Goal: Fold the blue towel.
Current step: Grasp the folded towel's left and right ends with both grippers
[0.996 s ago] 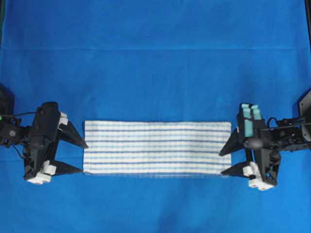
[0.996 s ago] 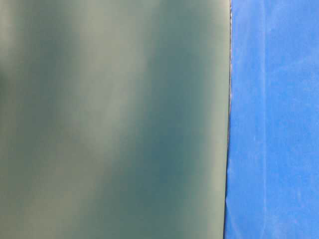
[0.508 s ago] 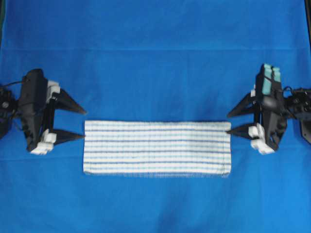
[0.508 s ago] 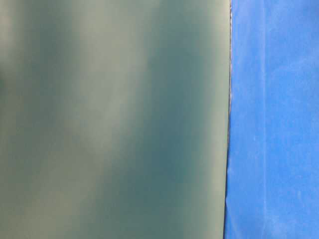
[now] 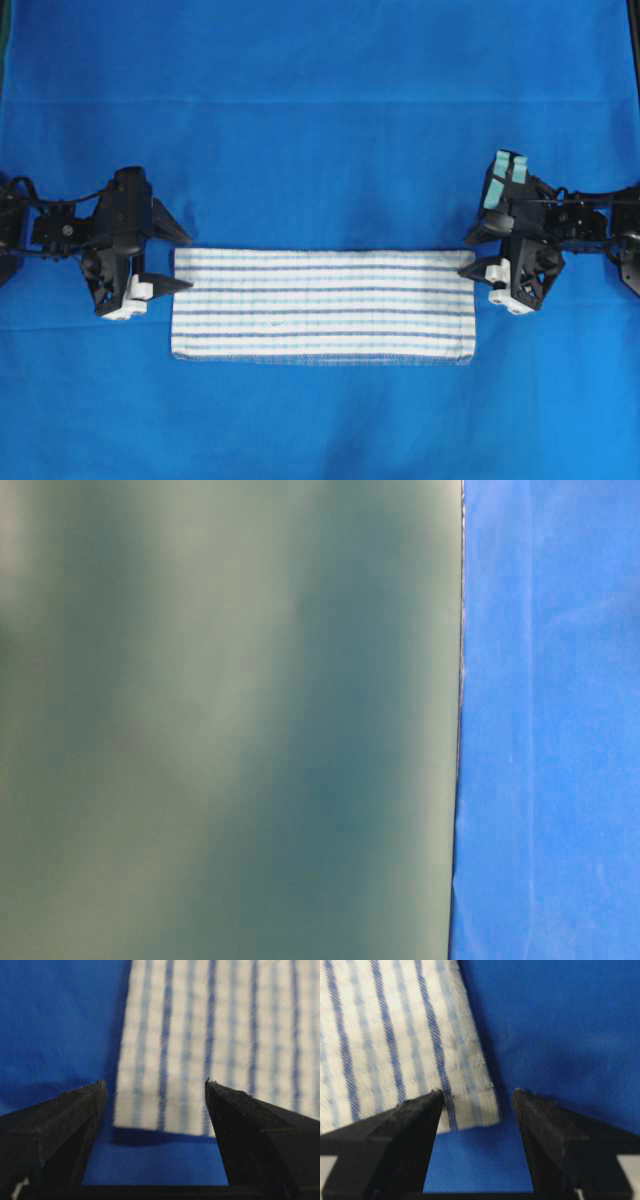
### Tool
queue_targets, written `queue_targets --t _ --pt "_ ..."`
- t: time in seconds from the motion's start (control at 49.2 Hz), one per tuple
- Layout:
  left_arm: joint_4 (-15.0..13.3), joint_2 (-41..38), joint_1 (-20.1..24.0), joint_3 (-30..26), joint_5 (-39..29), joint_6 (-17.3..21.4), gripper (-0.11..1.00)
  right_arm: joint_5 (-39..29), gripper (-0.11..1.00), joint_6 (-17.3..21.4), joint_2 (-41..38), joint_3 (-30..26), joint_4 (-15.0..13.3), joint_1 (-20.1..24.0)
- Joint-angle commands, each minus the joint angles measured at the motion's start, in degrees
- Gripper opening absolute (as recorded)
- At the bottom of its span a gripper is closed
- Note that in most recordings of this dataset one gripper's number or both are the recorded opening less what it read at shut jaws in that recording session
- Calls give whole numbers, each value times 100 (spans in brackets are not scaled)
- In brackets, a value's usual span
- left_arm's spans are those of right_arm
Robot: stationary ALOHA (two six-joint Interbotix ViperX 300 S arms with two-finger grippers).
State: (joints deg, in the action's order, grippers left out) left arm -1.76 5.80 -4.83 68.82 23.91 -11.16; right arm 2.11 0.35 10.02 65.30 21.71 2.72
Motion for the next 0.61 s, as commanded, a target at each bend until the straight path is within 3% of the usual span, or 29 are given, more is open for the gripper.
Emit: queue_targets --t 0.0,0.264,0.386,0.467,0.589 --pt "-18 -123 79 -79 79 9 73 79 64 18 -35 -88 9 -9" --pt "-18 -211 123 -53 26 0 70 53 64 26 -53 -88 9 -9" --pt "-9 -211 132 -53 -141 -26 54 53 59 26 -53 -97 9 0" --pt "-9 -211 105 -70 -316 -26 36 26 45 -9 -53 -88 9 -9" --pt "0 -202 62 -70 -422 -9 11 -18 10 -18 -53 -97 9 0"
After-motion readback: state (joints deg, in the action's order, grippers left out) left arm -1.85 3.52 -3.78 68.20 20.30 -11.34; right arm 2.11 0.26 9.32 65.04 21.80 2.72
